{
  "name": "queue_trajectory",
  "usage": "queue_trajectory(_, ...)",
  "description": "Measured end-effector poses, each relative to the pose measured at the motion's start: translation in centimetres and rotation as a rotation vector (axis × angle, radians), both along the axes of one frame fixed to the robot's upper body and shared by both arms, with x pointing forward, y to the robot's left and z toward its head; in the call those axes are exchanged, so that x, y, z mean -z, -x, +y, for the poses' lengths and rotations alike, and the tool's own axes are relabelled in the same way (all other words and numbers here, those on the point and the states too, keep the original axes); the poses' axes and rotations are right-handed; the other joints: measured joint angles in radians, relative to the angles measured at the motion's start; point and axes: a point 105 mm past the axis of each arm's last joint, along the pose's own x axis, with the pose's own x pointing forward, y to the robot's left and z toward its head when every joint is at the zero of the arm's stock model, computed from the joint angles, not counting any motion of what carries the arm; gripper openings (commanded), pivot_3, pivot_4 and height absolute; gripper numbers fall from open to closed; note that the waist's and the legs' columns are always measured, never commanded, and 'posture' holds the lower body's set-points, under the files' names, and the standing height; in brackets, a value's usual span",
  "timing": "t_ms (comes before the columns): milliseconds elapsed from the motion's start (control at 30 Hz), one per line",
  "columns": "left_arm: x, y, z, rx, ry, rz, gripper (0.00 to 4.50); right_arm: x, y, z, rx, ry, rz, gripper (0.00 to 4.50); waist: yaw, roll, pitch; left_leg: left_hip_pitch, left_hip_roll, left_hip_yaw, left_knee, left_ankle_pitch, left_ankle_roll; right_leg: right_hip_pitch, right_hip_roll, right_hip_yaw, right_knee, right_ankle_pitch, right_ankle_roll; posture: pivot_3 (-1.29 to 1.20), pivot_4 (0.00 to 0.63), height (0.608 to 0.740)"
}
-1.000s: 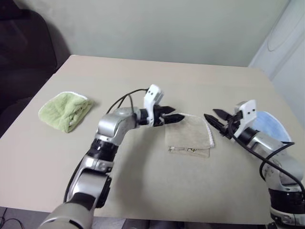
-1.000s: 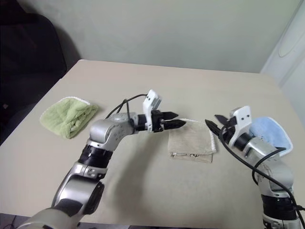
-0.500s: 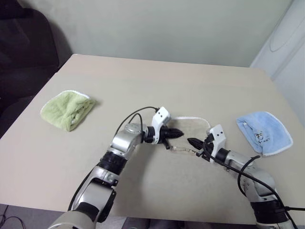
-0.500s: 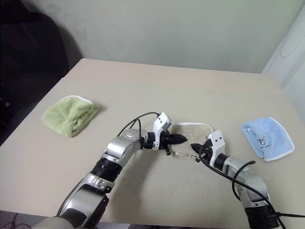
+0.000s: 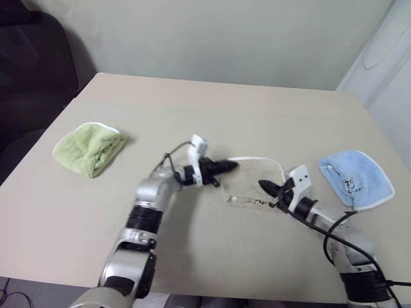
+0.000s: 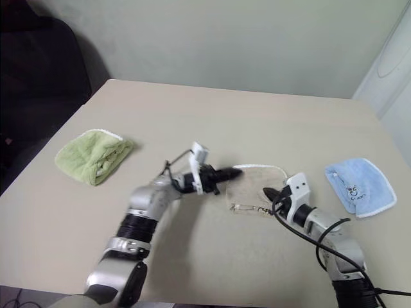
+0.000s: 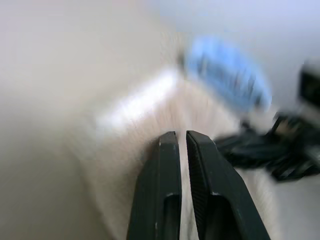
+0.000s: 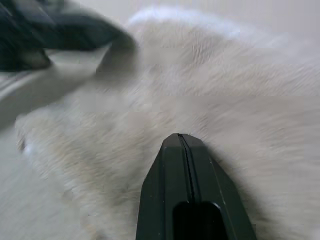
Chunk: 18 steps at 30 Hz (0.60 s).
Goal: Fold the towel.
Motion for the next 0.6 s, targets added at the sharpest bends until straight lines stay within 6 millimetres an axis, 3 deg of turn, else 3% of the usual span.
queue_trajectory(67,-2.2,0.4,2.1,-0.02,0.056,-0.01,0.57,-1.7,-0.2,-0.7,0.004,0.007,-0.046,0.17,0.0,0.0,0.0,0.002,0.0,0.001,-0.001,0.0,0.0,0.001,0.0,0.0,0.0,-0.001,0.0,0.0,0.15,0.74)
queue_trajectory(133,-2.3,0.8,3.5,-0.037,0.06,0.028,0.98,-2.8,-0.2,-0.9,-0.004,0.015,-0.072,0.55,-0.002,0.0,0.0,0.005,0.0,0.002,-0.001,-0.002,0.002,0.003,0.0,0.001,0.0,-0.001,-0.001,0.0,0.15,0.74)
queue_trajectory(267,0.1,1.8,5.5,-0.07,0.041,0.205,2.34,-4.1,-0.4,-1.2,-0.029,0.014,-0.089,1.88,0.001,-0.001,0.001,0.004,0.0,0.0,-0.001,-0.007,0.005,0.003,0.0,0.001,0.0,-0.003,0.001,0.0,0.15,0.74)
queue_trajectory(400,1.9,2.7,5.6,-0.077,-0.001,0.359,3.84,-4.9,-0.6,-1.2,-0.045,0.019,-0.11,3.33,0.002,-0.001,0.001,0.004,-0.001,0.0,-0.001,-0.006,0.003,0.003,0.0,0.001,0.001,-0.002,0.0,0.0,0.15,0.74)
queue_trajectory(467,2.9,3.0,4.9,-0.082,-0.034,0.427,4.45,-5.2,-0.8,-1.2,-0.041,0.02,-0.121,3.35,0.003,-0.001,0.001,0.004,-0.001,0.0,-0.001,-0.006,0.003,0.003,0.0,0.001,0.001,0.0,-0.003,0.0,0.15,0.74)
queue_trajectory(600,4.5,3.6,2.6,-0.058,-0.064,0.53,4.45,-5.5,-1.1,-1.2,-0.031,0.021,-0.134,3.35,0.004,-0.002,0.001,0.004,-0.001,0.0,0.0,-0.003,0.004,0.003,0.0,0.001,0.001,0.0,-0.003,0.0,0.15,0.74)
